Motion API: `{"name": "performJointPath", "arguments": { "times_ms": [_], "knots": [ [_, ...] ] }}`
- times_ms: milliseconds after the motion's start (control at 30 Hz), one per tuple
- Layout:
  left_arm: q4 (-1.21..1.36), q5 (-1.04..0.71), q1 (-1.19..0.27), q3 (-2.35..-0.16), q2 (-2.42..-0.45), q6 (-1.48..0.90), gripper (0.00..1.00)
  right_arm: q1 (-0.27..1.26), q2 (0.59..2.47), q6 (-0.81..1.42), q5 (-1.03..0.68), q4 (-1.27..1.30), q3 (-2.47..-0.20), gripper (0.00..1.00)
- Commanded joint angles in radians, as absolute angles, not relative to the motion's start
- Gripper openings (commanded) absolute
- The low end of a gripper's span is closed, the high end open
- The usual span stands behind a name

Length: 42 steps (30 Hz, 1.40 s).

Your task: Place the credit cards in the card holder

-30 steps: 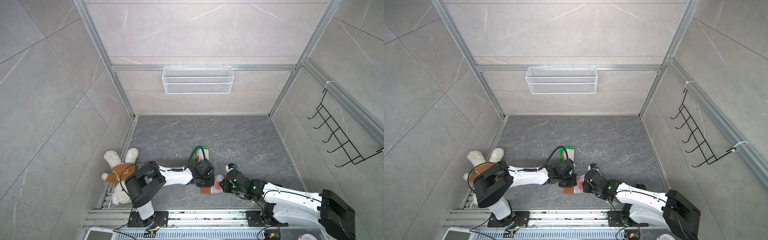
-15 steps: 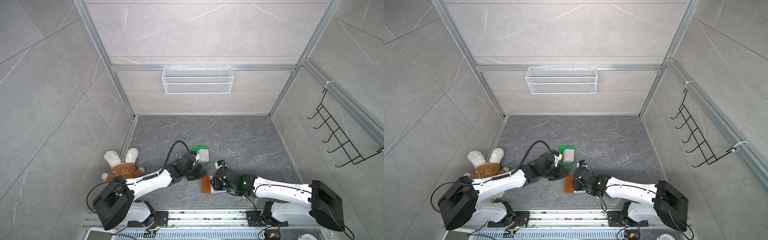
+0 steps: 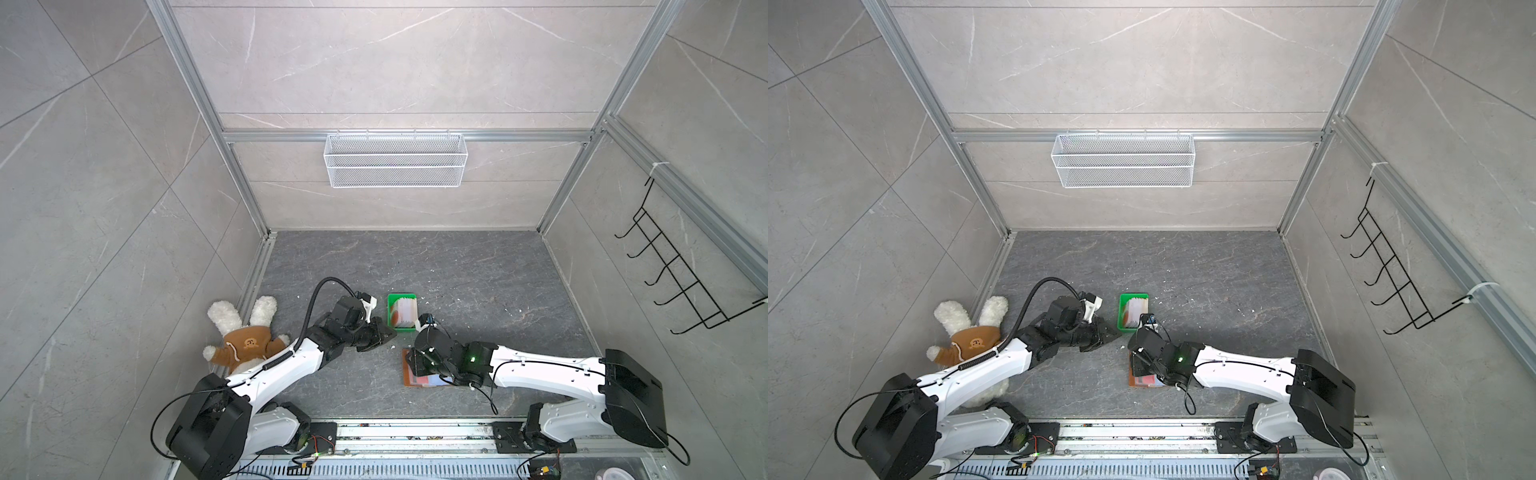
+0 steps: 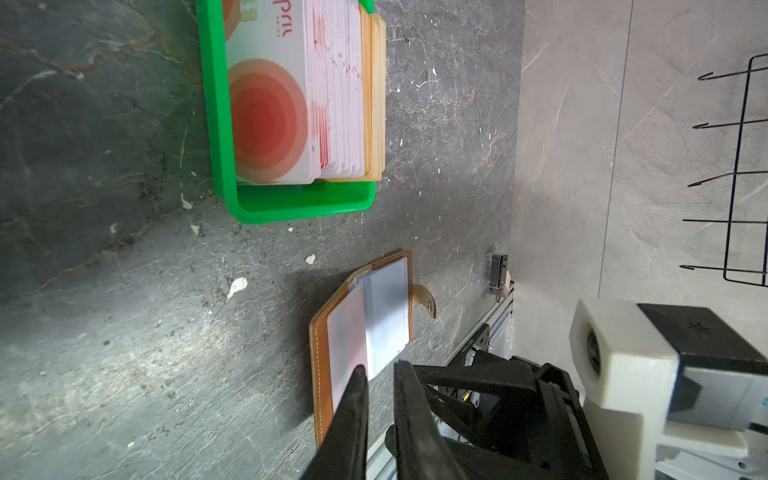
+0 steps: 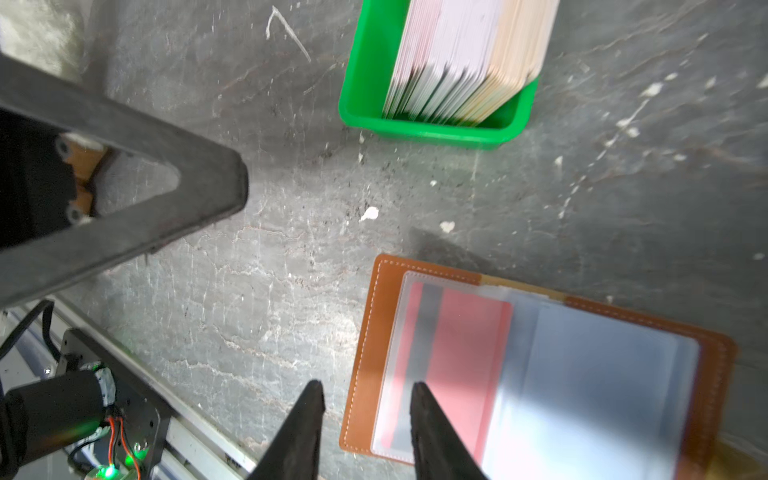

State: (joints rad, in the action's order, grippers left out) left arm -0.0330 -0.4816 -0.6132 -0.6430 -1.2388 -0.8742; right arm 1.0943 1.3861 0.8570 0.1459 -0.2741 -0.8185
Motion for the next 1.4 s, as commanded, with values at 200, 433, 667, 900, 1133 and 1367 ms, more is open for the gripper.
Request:
{"name": "performJointPath", "arguments": {
  "times_ms": [200,433,667,900,1133,1367],
  "knots": [
    [-0.198,-0.526,-0.555,-0.857,-1.38,-0.695,0.15,0.942,1.416,0.775,0.149,-0.38,-0.949,0.61],
    [-0.359,-0.519,-0.478,-1.022,-1.497,-0.598,0.14,0.853,1.499,0.717,0.131,-0.401,-1.049,0.85],
    [-0.446,-0.545,-0.43,-1.159,-1.628,-0.511,0.1,0.803,1.619,0.705,0.115,-0.397,-1.139,1.0],
    [-0.449,-0.574,-0.415,-1.229,-1.745,-0.476,0.09,0.795,1.707,0.703,0.13,-0.388,-1.192,1.0],
    [-0.414,-0.602,-0.414,-1.229,-1.782,-0.468,0.09,0.792,1.749,0.705,0.137,-0.367,-1.199,1.0],
    [-0.406,-0.612,-0.414,-1.236,-1.802,-0.486,0.09,0.79,1.764,0.712,0.136,-0.347,-1.2,0.99]
  ]
}}
